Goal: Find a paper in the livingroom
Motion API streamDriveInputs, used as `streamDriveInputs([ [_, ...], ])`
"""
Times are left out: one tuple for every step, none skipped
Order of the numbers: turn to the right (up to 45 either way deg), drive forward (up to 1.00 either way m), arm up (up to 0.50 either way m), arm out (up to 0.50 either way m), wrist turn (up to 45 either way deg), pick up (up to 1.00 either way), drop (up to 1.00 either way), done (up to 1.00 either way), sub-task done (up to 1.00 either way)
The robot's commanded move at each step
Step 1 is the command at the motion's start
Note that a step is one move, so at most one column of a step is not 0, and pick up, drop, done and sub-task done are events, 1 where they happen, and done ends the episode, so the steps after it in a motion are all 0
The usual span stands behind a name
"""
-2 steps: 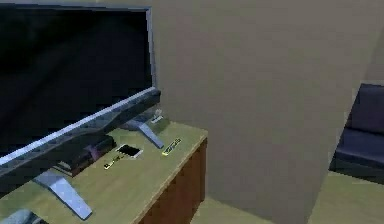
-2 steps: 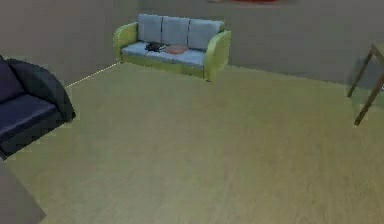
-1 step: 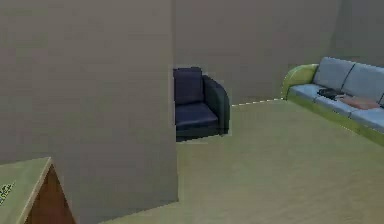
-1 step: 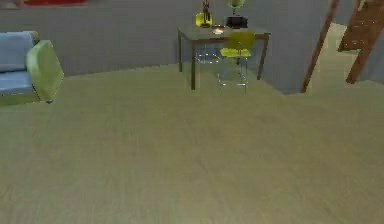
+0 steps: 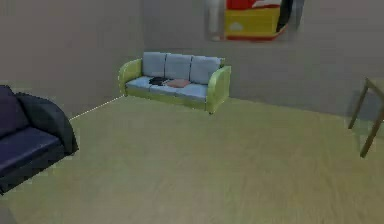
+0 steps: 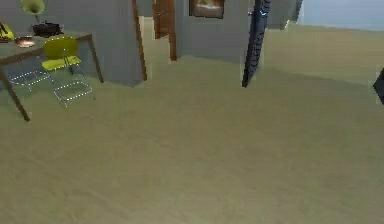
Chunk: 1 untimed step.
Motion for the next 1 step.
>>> streamDriveInputs([
  [24.0, 0.0, 0.0, 0.0, 0.0, 0.0, 0.0, 0.0, 0.0],
])
